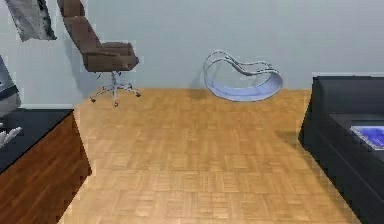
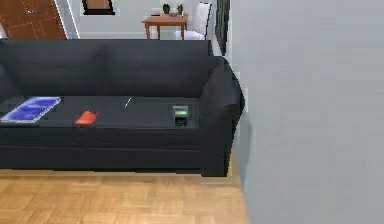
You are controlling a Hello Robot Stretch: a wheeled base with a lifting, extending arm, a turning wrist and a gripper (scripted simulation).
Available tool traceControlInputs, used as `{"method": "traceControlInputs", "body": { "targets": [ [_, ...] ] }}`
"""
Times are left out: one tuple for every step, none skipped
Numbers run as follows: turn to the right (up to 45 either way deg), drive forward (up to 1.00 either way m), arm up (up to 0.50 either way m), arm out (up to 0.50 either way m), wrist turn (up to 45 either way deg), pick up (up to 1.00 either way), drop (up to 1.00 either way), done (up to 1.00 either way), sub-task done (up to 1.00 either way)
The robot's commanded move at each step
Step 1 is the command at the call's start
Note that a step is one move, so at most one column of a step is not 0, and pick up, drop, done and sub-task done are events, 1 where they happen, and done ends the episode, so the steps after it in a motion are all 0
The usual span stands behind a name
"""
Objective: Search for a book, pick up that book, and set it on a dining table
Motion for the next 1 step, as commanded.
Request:
{"method": "traceControlInputs", "body": {
  "targets": [
    [0.0, 0.20, 0.00, 0.00, 0.0, 0.00, 0.00, 0.00, 0.00]
  ]
}}
